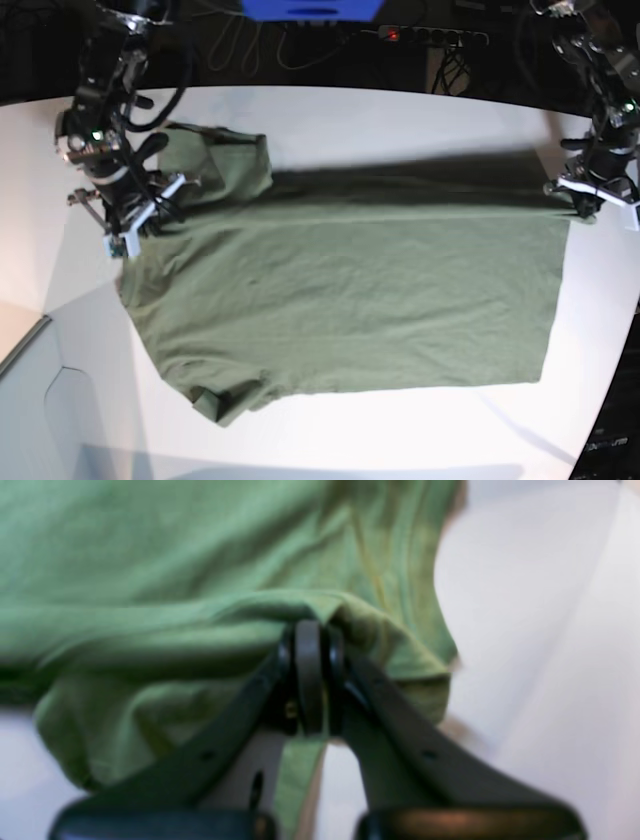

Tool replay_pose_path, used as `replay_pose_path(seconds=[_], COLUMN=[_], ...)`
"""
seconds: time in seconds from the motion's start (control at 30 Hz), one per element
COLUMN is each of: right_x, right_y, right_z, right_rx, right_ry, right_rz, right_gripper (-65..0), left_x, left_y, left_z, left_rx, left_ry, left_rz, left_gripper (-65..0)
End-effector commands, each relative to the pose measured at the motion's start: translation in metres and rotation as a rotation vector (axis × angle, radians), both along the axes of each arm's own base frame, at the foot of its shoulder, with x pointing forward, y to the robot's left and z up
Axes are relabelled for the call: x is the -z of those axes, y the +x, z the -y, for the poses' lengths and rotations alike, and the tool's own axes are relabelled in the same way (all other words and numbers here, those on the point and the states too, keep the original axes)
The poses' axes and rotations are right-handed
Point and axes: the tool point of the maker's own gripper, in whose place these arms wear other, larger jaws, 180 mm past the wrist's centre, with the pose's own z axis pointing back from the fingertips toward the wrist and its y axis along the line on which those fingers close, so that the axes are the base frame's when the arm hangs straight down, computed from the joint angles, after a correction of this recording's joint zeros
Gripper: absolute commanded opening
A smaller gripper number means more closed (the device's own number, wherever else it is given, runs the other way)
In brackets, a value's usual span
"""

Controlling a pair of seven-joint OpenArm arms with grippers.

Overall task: Layout the t-shirt on the table in an organized manner, then fold the t-shirt properly
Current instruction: 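Fold the shoulder edge over toward the hem with both grippers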

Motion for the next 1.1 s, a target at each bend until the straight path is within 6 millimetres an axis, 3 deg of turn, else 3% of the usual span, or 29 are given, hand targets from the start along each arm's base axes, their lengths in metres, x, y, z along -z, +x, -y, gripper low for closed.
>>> replay_pose_path(seconds=[0.0,0.3,0.57,0.8,1.07], right_x=[-0.014,-0.013,-0.011,-0.009,-0.007], right_y=[0.014,0.051,0.072,0.08,0.083], right_z=[0.003,0.006,0.007,0.004,0.002], right_rx=[-0.016,-0.02,-0.024,-0.026,-0.029], right_ry=[-0.006,0.019,0.039,0.056,0.065], right_rz=[0.056,0.069,0.069,0.064,0.059], right_gripper=[-65.0,-65.0,-65.0,-65.0,-65.0], left_x=[-0.018,0.002,0.002,-0.002,0.011], left_y=[0.013,0.037,0.058,0.075,0.089], left_z=[-0.004,-0.006,-0.005,-0.003,0.0], left_rx=[0.003,-0.025,-0.03,-0.031,-0.047], left_ry=[0.024,-0.059,-0.089,-0.112,-0.171], left_rz=[0.066,0.063,0.085,0.108,0.097], left_gripper=[-64.9,-64.9,-64.9,-64.7,-64.5])
